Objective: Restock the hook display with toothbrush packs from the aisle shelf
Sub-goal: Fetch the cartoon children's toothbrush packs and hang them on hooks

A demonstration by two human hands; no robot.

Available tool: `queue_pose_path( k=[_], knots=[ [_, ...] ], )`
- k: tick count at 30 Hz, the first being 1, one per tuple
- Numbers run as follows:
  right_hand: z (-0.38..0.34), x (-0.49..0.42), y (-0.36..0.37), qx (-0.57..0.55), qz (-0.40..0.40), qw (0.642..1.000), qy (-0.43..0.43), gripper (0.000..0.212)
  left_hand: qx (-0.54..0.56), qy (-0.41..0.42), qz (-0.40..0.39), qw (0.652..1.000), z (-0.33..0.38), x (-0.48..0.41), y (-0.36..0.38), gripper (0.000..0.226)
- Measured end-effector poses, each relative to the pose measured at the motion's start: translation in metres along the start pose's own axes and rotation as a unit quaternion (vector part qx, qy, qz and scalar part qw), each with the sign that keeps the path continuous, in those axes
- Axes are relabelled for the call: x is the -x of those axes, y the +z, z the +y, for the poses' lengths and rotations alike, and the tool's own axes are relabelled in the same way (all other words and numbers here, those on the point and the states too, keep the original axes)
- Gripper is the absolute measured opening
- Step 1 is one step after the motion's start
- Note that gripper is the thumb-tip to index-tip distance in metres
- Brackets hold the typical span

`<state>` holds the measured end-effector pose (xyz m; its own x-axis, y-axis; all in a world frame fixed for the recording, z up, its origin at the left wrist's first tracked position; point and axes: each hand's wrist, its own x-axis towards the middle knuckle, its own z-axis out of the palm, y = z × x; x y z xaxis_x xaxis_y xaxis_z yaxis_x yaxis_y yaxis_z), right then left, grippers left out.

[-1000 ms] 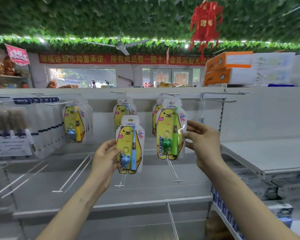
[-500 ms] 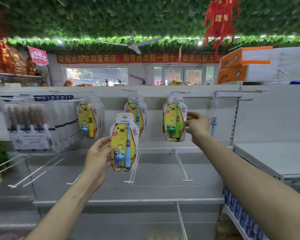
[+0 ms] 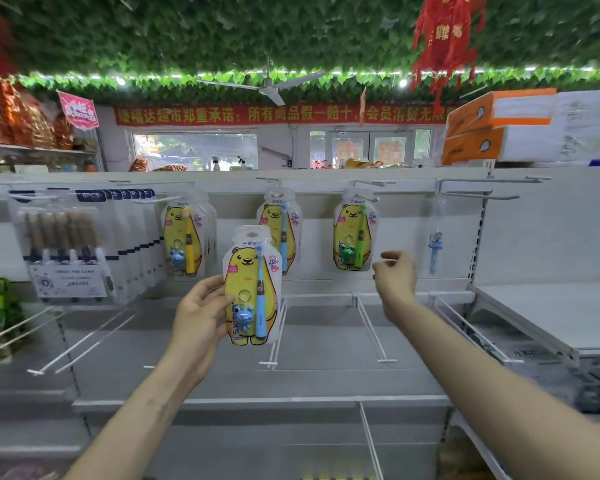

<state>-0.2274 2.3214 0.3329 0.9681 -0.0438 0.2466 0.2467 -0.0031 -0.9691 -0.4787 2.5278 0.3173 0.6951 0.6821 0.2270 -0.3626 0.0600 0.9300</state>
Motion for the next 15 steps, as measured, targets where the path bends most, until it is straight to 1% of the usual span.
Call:
queue_pose_path(
  k=[1, 3, 5, 7, 9, 15],
  knots=[
    [-0.004, 0.02, 0.004, -0.011, -0.034, 0.999, -0.031, 0.017, 0.004, 0.002, -0.008, 1.0, 0.0, 0.0, 0.002, 0.028],
    [-0.019, 0.062, 0.013, -0.037, -0.137, 0.988, -0.063, 0.011, 0.008, 0.006, -0.025, 1.0, 0.0, 0.002, 0.008, 0.028],
    [-0.034, 0.096, 0.02, -0.05, -0.249, 0.964, -0.082, 0.02, 0.012, 0.013, -0.041, 0.999, 0.001, 0.004, 0.014, 0.028],
    [-0.048, 0.121, 0.024, -0.072, -0.319, 0.939, -0.106, 0.025, 0.019, 0.025, -0.053, 0.998, 0.003, 0.007, 0.017, 0.028],
    [-0.058, 0.137, 0.024, -0.086, -0.333, 0.929, -0.138, 0.024, 0.03, 0.038, -0.064, 0.997, 0.008, 0.011, 0.018, 0.028],
    [-0.082, 0.152, 0.028, -0.117, -0.308, 0.928, -0.172, 0.02, 0.063, 0.085, -0.078, 0.991, 0.032, 0.012, 0.01, 0.018]
  ],
)
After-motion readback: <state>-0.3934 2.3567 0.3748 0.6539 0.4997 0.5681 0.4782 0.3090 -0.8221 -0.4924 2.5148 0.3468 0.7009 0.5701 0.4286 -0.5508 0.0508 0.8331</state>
